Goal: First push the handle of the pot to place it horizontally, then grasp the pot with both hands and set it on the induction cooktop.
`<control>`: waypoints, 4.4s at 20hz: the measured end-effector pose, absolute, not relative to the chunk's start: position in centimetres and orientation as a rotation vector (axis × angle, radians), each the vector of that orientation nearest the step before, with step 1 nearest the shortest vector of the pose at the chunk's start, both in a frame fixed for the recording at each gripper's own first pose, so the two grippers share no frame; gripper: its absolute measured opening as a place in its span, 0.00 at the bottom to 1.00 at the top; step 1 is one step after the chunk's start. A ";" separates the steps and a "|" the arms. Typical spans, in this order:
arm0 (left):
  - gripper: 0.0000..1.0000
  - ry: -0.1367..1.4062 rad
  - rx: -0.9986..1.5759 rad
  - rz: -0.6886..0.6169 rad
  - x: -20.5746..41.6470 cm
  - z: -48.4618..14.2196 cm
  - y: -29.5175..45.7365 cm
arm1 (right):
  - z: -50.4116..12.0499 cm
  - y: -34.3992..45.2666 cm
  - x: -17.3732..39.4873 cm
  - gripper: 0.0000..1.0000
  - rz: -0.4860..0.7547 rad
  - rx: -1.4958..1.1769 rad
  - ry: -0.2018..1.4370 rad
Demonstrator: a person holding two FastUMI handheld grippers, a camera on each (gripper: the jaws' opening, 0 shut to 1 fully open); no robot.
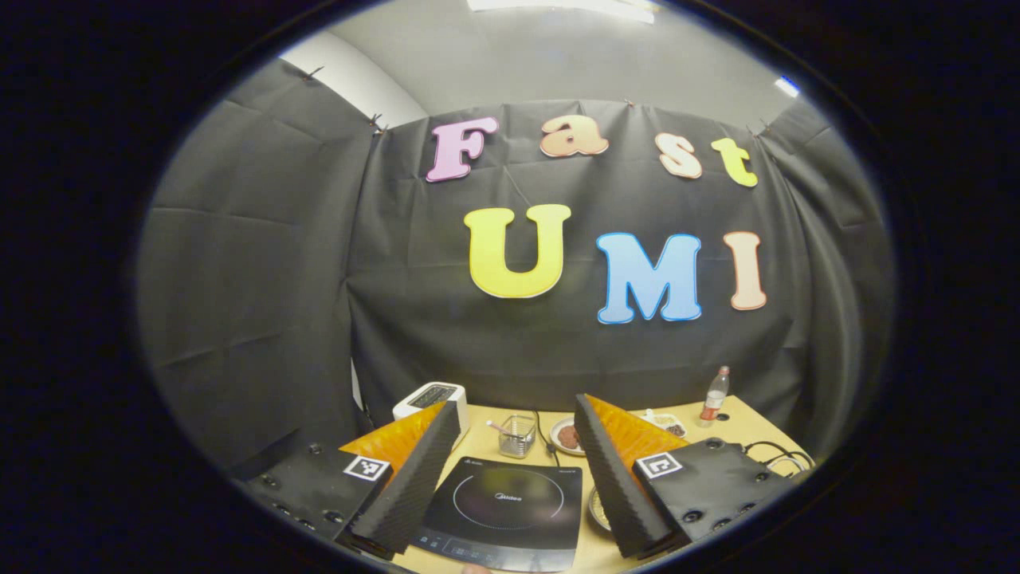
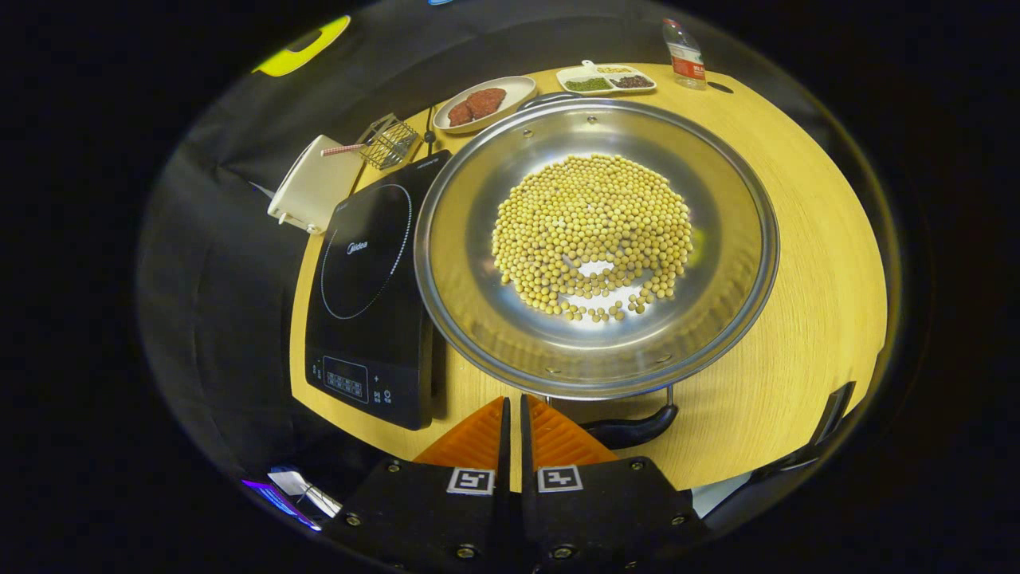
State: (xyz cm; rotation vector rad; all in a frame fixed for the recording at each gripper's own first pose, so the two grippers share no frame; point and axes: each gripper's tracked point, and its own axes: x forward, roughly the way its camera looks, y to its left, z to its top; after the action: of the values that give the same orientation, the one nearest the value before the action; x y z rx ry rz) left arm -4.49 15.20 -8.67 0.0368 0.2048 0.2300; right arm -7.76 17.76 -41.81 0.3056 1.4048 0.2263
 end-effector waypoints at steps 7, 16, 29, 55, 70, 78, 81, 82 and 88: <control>0.99 0.206 0.027 0.210 -3.7 -9.0 15.6 | -43.1 17.4 -7.6 0.01 0.168 0.377 1.402; 0.94 0.201 0.001 0.097 -1.3 -9.6 14.2 | -44.2 13.9 -7.7 0.00 0.028 0.419 1.386; 0.97 0.216 0.004 -0.021 1.0 -10.2 10.1 | -45.4 8.8 -8.0 0.00 -0.065 0.443 1.381; 0.99 0.325 0.001 -0.004 2.8 -13.2 1.1 | -46.4 -2.6 -4.2 0.04 -0.046 0.326 1.390; 0.94 0.380 0.034 -0.023 4.1 -15.6 -1.4 | -47.6 -7.0 0.8 0.04 0.003 0.098 1.376; 0.96 0.386 0.045 -0.007 4.6 -16.2 -1.6 | -48.7 -7.9 3.2 0.04 0.043 0.016 1.385; 0.96 0.394 0.046 0.005 4.8 -16.5 -1.6 | -48.6 -8.0 4.2 0.04 0.056 0.006 1.379; 0.96 0.396 0.044 0.009 4.8 -16.7 -1.7 | -48.5 -8.0 4.3 0.04 0.062 0.002 1.375; 0.97 0.406 0.035 0.017 5.3 -18.3 -2.2 | -46.5 -8.0 4.2 0.11 0.090 0.014 1.292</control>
State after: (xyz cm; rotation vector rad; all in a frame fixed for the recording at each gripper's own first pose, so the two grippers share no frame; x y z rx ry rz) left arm 5.35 -2.23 -18.30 0.0347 0.4063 0.0166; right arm 4.22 -7.99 -46.52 0.0141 1.2918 0.0897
